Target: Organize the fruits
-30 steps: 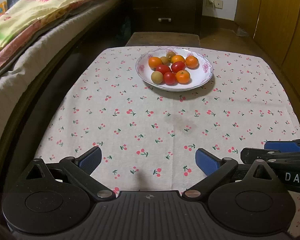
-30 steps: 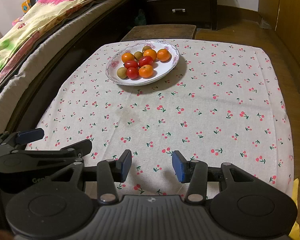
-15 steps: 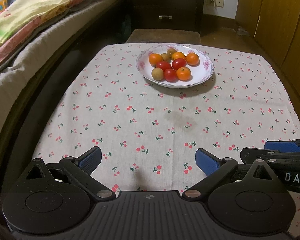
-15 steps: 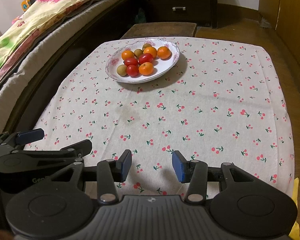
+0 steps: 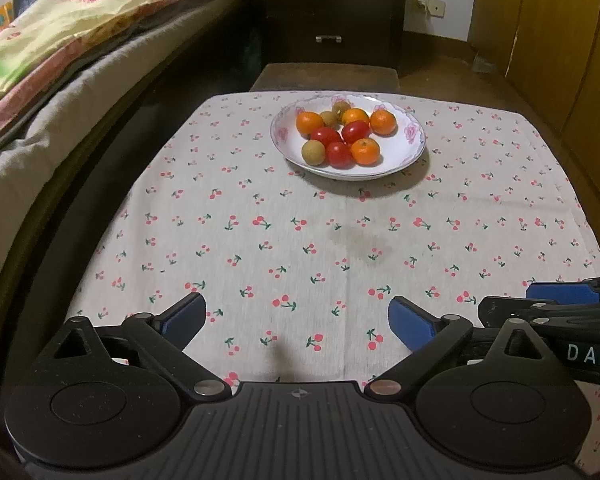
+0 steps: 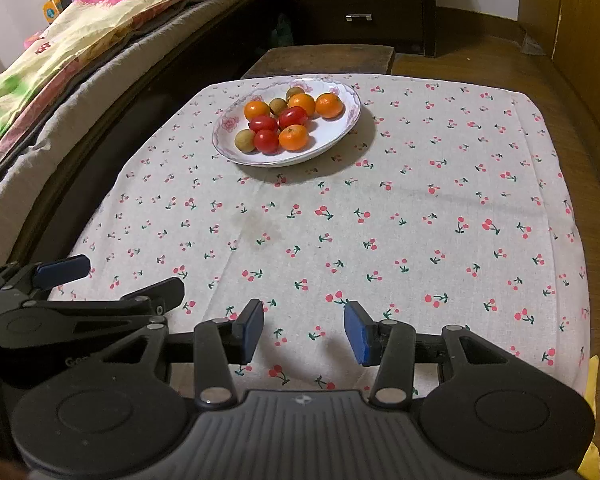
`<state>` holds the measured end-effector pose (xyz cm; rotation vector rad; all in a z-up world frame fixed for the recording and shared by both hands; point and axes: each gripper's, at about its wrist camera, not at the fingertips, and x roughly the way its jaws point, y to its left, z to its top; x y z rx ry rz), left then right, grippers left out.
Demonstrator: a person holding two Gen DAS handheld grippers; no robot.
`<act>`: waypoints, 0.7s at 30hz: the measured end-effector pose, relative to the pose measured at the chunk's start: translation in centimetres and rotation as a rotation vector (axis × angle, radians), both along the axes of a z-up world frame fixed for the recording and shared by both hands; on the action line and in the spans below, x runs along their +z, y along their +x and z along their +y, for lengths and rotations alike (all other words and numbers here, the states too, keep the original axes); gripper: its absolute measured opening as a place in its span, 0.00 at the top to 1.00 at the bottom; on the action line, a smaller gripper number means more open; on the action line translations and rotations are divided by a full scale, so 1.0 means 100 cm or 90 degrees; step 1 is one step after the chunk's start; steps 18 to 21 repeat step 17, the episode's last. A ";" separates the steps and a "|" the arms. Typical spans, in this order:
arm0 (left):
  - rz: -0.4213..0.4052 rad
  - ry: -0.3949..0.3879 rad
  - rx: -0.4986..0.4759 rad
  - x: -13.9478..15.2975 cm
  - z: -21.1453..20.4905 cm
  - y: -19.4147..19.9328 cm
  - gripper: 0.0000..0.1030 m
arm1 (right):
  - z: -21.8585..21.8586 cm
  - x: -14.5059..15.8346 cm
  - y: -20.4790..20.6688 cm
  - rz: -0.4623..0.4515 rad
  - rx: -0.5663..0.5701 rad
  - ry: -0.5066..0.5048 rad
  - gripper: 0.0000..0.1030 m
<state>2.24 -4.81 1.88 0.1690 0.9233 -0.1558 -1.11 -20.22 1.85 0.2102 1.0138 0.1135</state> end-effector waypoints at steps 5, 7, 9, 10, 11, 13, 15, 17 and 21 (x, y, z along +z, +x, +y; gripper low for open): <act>-0.006 0.000 -0.001 0.001 0.000 -0.001 0.04 | 0.000 0.000 0.000 0.000 0.000 0.000 0.56; -0.008 0.001 -0.002 0.001 0.000 -0.001 0.04 | 0.000 0.000 0.000 0.000 0.000 0.000 0.56; -0.010 0.002 -0.001 0.001 0.000 -0.001 0.04 | 0.000 0.000 0.001 0.000 0.000 0.000 0.56; -0.010 0.002 -0.001 0.001 0.000 -0.001 0.04 | 0.000 0.000 0.000 0.000 0.000 0.000 0.56; -0.010 0.002 -0.001 0.001 0.000 -0.001 0.04 | 0.001 0.000 0.000 0.000 0.000 0.000 0.56; -0.013 0.005 -0.001 0.001 0.000 -0.001 0.04 | 0.001 0.000 0.000 0.000 0.000 -0.001 0.56; -0.014 0.004 0.001 0.001 0.000 -0.001 0.03 | 0.000 0.000 0.000 0.000 0.000 0.001 0.56; -0.018 0.004 0.006 0.002 0.001 0.000 0.02 | 0.000 0.001 0.001 -0.002 -0.001 0.001 0.55; -0.018 0.004 0.006 0.002 0.001 0.000 0.02 | 0.000 0.001 0.001 -0.002 -0.001 0.001 0.55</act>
